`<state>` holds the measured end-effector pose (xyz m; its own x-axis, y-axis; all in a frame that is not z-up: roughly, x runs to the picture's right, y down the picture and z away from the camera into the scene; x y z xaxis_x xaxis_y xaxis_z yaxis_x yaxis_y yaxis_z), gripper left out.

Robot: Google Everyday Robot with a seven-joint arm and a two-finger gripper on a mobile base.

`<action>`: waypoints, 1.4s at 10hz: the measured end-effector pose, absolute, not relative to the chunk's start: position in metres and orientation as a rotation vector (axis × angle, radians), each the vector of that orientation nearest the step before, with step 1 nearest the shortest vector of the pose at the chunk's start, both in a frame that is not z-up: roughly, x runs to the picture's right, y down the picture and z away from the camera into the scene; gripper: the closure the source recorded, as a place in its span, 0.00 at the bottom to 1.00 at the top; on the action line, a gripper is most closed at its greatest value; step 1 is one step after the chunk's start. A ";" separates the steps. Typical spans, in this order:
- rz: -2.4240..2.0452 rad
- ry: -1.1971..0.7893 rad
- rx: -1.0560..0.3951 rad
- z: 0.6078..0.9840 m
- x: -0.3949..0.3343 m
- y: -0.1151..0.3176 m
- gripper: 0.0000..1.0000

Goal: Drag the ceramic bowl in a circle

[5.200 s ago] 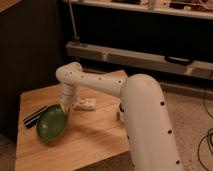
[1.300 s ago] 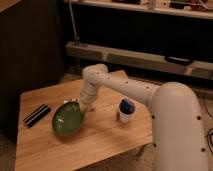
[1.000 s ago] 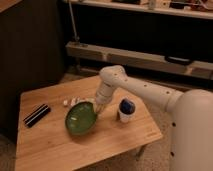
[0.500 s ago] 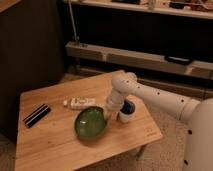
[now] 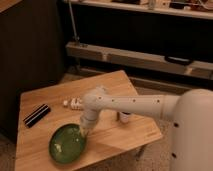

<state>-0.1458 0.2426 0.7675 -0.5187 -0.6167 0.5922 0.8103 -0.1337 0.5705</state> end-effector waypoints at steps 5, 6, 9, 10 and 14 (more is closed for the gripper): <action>-1.887 -1.089 -0.176 0.775 -0.238 0.202 1.00; -1.881 -1.075 -0.169 0.781 -0.235 0.183 1.00; -1.821 -1.048 -0.179 0.808 -0.196 0.131 1.00; -1.783 -1.047 -0.187 0.819 -0.175 0.117 1.00; -1.611 -1.067 -0.269 0.854 -0.078 0.124 1.00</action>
